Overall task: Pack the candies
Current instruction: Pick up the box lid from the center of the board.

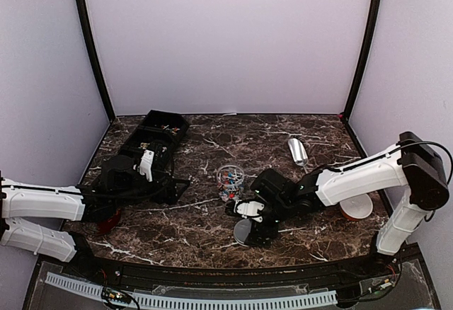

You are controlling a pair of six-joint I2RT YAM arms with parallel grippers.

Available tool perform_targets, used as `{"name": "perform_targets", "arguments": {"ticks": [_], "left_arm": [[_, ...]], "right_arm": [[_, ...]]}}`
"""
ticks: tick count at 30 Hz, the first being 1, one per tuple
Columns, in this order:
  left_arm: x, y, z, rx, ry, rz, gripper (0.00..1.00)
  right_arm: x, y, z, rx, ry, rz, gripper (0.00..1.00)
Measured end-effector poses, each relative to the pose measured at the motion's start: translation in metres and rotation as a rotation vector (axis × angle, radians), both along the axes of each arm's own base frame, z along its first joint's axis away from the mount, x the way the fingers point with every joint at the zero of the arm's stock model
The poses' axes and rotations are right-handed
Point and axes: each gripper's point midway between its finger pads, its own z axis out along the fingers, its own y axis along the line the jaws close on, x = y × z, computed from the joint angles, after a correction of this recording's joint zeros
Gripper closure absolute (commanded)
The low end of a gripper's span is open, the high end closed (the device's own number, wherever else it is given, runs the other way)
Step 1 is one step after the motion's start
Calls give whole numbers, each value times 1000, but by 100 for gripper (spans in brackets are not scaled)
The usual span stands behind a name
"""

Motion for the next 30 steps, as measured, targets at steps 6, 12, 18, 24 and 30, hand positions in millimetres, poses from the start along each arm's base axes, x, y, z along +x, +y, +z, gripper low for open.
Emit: {"name": "perform_targets", "arguments": {"ticks": [6,12,18,24,30], "left_arm": [[0,0,0,-1,1,-2,1],[0,0,0,-1,1,-2,1],[0,0,0,-4,3,-1,1],[0,0,0,-6,6,0,1],[-1,0,-2,-5,11,1,1]], "right_arm": [[0,3,0,7,5,4,2],[-2,6,-4,5,23,12,2],[-2,6,-4,3,23,12,1],[-2,6,-8,-5,25,11,1],[-1,6,-10,-11,27,10,8]]}}
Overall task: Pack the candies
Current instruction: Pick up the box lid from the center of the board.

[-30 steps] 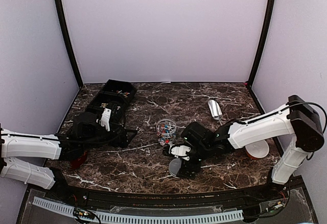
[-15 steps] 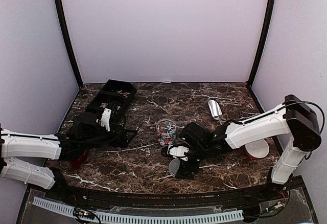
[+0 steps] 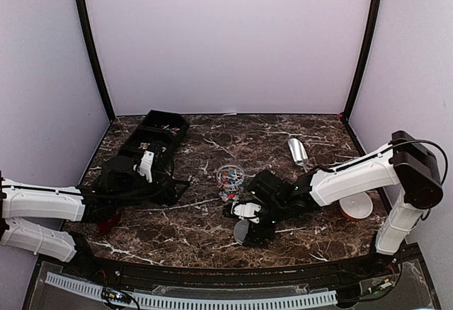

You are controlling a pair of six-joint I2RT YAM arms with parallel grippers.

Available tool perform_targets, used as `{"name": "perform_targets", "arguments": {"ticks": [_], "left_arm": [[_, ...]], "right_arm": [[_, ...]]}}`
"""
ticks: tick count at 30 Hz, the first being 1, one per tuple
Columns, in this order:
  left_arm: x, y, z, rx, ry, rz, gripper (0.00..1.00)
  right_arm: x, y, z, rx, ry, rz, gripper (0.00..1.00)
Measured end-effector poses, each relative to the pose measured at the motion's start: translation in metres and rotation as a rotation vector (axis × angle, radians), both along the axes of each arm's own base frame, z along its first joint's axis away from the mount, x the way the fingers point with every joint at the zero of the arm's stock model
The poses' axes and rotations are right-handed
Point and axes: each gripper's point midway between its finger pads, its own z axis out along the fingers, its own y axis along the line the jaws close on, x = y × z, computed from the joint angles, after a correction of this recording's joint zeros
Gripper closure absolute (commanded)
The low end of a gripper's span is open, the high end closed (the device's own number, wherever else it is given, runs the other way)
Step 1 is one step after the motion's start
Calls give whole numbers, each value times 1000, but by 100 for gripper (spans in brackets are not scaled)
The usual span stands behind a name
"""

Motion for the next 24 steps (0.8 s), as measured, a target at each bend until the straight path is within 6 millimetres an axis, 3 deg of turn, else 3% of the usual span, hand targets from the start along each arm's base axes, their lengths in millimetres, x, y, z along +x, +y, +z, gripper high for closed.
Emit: {"name": "perform_targets", "arguments": {"ticks": [15,24], "left_arm": [[-1,-2,-12,14,15,-15,1],[3,-21,-41,68,-12,-110,1]], "right_arm": [[1,2,7,11,-5,-3,13],[9,-3,54,83,-69,-46,13]]}}
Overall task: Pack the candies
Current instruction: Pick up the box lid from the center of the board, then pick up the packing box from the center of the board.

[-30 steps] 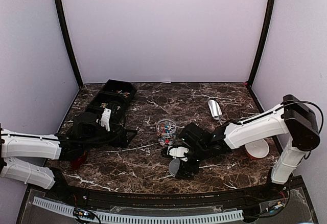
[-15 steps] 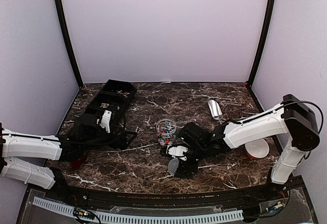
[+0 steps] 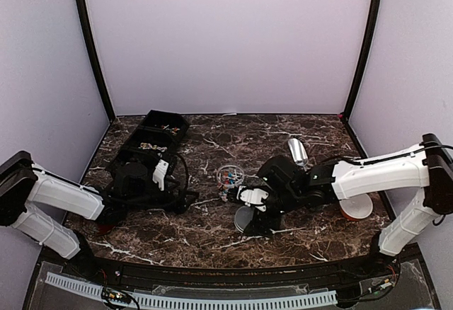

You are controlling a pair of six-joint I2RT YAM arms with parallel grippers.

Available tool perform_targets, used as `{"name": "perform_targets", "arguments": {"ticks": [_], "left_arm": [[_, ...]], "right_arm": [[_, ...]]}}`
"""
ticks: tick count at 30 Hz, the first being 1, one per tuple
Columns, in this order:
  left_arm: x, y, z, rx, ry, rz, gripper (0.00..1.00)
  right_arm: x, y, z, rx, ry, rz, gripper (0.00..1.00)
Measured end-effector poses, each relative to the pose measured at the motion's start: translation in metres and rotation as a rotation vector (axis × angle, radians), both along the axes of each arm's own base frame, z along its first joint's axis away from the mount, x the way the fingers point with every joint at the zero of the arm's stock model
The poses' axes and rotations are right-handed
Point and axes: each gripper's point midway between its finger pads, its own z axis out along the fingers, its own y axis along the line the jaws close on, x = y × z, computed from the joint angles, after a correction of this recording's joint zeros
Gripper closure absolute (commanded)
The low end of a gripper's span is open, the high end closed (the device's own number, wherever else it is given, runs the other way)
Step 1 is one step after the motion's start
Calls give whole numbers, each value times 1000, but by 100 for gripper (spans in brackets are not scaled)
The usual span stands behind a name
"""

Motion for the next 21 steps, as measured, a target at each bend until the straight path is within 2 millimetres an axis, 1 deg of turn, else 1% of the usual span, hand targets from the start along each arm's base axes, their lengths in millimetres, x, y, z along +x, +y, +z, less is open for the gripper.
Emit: {"name": "perform_targets", "arguments": {"ticks": [3,6,11,12,13,15,17,21], "left_arm": [[0,-10,-12,6,-18,-56,1],[0,-21,-23,9,-32,-112,1],[8,-48,-35,-19,-69,-206,3],[9,-54,-38,-27,-78,-227,4],[10,-59,-40,-32,-86,-244,4],[13,-70,-44,-43,-107,-283,5],[17,-80,-46,-50,-130,-315,5],[26,-96,-48,-54,-185,-361,6]], "right_arm": [[5,-4,21,50,-26,-30,14],[11,-14,38,90,-41,-69,14],[23,-32,66,164,-70,-140,14],[23,-34,67,166,-69,-147,14],[27,-39,78,193,-85,-166,14],[31,-44,88,216,-99,-188,14],[34,-48,96,235,-112,-203,14],[36,-53,102,243,-125,-219,14]]}}
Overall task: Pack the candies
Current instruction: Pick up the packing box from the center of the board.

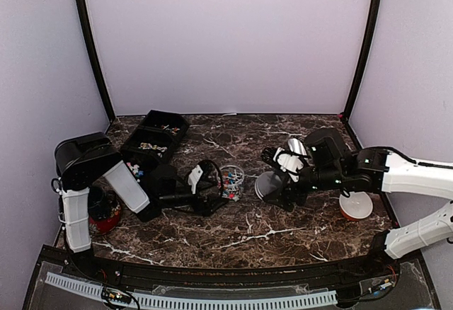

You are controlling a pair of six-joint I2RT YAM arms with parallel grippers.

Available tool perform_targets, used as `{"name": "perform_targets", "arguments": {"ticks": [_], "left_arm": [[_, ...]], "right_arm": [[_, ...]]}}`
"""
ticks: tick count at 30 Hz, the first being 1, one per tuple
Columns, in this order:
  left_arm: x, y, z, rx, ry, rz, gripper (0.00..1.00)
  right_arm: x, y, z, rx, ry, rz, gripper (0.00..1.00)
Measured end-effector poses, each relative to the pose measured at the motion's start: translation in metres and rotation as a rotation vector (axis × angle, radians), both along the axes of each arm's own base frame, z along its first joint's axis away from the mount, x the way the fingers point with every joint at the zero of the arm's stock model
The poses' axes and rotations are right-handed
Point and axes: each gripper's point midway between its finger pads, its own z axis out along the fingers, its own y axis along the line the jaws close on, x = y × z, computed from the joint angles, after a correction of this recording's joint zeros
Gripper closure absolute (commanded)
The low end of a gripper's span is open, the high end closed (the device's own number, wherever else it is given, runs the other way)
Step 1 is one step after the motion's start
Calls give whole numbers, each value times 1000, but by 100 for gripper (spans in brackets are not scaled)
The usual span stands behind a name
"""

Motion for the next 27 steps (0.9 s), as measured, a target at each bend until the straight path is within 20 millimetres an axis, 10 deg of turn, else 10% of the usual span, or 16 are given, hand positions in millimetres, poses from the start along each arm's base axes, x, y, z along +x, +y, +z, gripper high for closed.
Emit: {"name": "perform_targets", "arguments": {"ticks": [27], "left_arm": [[17,-42,-21,-11,-122,-147,18]], "right_arm": [[12,-4,32,-11,-43,-39,12]]}}
